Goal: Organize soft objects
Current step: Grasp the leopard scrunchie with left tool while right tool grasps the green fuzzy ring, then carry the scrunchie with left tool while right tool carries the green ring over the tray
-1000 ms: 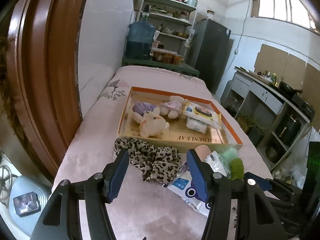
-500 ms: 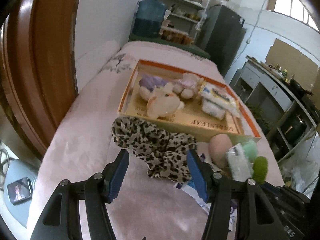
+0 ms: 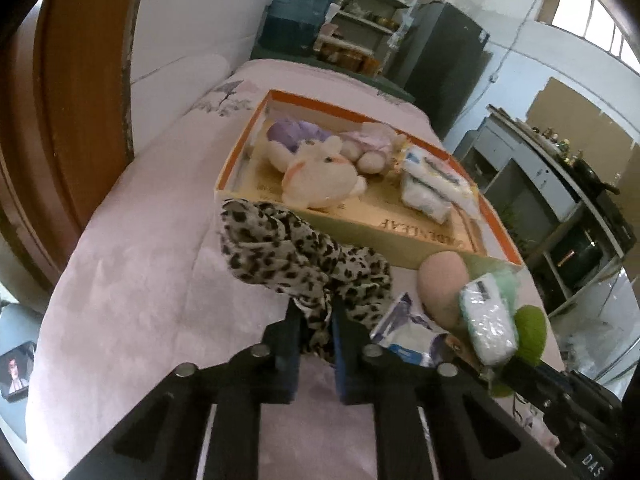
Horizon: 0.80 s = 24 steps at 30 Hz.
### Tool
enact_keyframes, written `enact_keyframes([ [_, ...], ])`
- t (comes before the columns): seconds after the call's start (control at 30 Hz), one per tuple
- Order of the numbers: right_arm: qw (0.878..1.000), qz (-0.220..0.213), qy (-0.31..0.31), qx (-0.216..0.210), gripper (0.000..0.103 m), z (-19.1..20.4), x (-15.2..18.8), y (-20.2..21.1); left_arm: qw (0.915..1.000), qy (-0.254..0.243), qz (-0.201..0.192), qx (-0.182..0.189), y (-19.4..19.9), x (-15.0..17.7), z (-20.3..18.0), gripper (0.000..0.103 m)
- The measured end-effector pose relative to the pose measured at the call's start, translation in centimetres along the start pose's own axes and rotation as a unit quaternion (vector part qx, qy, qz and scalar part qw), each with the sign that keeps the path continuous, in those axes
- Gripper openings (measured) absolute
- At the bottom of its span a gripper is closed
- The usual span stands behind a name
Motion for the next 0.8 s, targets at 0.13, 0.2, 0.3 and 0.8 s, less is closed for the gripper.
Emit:
enact_keyframes([
  [0.13, 1.0, -0.012, 0.003, 0.001, 0.013, 0.2, -0.3, 0.8, 0.9995, -0.012, -0.028, 0.002, 1.7, -0.5, -0.5, 0.011],
  [0.2, 1.0, -0.019, 0.004, -0.001, 0.013, 0.4, -0.6, 1.4, 0.999, -0.017, -0.042, 0.004, 2.7, -0.9, -0.8, 0.011],
  [0.3, 0.999, -0.031, 0.011, -0.002, 0.013, 0.8, -1.2, 2.3, 0.9983, -0.016, -0.056, 0.009, 3.8, -1.5, -0.9, 0.011],
  [0.8, 0.996, -0.062, 0.062, 0.008, 0.013, 2.1, -5.0, 4.3, 0.9936, -0.027, -0.105, 0.032, 7.2, -5.5, -2.2, 0.011],
])
Point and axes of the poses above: each gripper's, at about its wrist camera, not at the fingertips, and y roughly against the way its jaws point, z to its left, x to its underside, the point moved 7 cm from there along -y, roughly the way its jaws point, and after that the axes turned 9 degrees about -x, right-handed, at the moved point
